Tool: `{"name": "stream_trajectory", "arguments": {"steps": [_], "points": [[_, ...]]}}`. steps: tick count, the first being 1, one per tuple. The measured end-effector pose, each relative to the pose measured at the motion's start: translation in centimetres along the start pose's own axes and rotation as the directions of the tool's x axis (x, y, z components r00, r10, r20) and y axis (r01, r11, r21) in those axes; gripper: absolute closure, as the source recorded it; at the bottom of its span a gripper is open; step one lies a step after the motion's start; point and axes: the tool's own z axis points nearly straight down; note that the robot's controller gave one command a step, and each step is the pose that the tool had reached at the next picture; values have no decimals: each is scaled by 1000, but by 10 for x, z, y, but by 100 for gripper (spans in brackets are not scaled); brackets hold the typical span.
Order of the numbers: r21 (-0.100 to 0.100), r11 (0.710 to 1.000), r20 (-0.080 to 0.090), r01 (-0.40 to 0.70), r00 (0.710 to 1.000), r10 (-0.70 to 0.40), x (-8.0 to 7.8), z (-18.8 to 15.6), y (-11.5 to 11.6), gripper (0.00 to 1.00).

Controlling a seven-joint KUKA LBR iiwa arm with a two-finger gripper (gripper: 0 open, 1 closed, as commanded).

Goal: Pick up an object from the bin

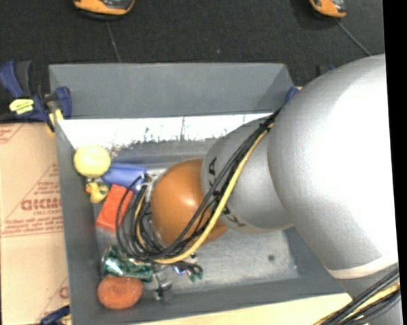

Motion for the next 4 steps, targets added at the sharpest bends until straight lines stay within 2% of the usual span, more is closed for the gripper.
{"name": "stream_trajectory", "arguments": {"steps": [1, 2, 3, 4], "points": [[-1, 990, -7, -144, 990, 144, 8, -28, 0, 0], [0, 997, 2, -73, 997, 73, 11, -11, -10, 0], [-3, 981, -3, -193, 981, 193, 5, -50, -7, 0], [-1, 984, 3, -177, 984, 177, 2, -75, -6, 0]]}}
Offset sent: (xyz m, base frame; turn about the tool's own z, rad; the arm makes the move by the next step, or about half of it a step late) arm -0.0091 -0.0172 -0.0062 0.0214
